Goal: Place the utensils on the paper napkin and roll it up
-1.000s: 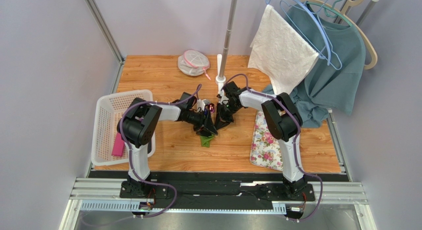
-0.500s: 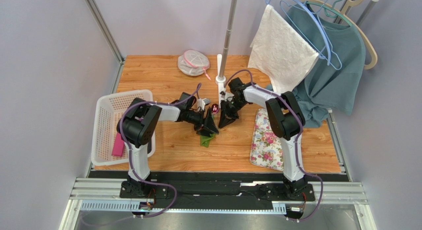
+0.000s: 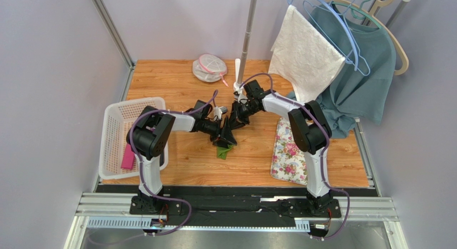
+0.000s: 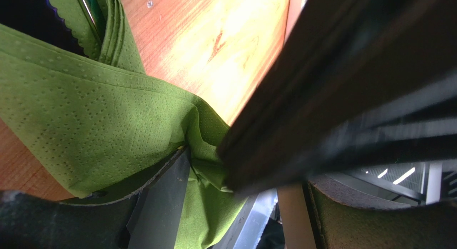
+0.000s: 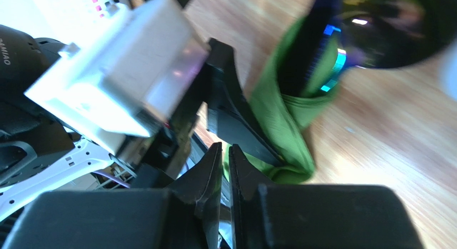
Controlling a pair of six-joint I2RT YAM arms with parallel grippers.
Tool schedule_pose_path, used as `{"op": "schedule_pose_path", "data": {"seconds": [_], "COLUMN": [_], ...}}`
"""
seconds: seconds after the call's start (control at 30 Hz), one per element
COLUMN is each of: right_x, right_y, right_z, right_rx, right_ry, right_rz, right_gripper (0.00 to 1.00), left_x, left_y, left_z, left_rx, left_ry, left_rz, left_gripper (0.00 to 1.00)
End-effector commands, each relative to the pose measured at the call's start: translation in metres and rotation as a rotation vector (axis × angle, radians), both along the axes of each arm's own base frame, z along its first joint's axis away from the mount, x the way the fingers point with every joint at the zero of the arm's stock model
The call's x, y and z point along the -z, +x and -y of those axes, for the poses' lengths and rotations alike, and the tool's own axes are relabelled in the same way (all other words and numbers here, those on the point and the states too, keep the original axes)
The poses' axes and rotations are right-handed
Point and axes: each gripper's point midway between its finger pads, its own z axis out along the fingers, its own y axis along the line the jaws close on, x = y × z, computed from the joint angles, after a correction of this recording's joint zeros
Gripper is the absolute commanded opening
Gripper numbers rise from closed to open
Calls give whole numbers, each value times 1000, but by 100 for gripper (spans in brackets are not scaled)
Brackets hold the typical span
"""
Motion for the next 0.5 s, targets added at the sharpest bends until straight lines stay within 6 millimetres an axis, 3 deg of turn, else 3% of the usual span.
{"op": "schedule_pose_path", "data": {"seconds": [0.0, 0.3, 0.47], "right_x": [4, 69, 87], "right_y": [4, -13, -16], "right_z": [-12, 14, 27], "right_rx": [23, 17, -12], "right_ry": [20, -175, -261], "right_rz": [1, -54, -25], "right_gripper": [12, 9, 8], "left_x": [24, 13, -2], "left_y": [10, 16, 20], "left_z": [-12, -8, -6], "left_rx": [-41, -48, -65], "left_ry": [87, 59, 35], "left_rz": [69, 114, 147], "left_gripper": [68, 68, 68]}}
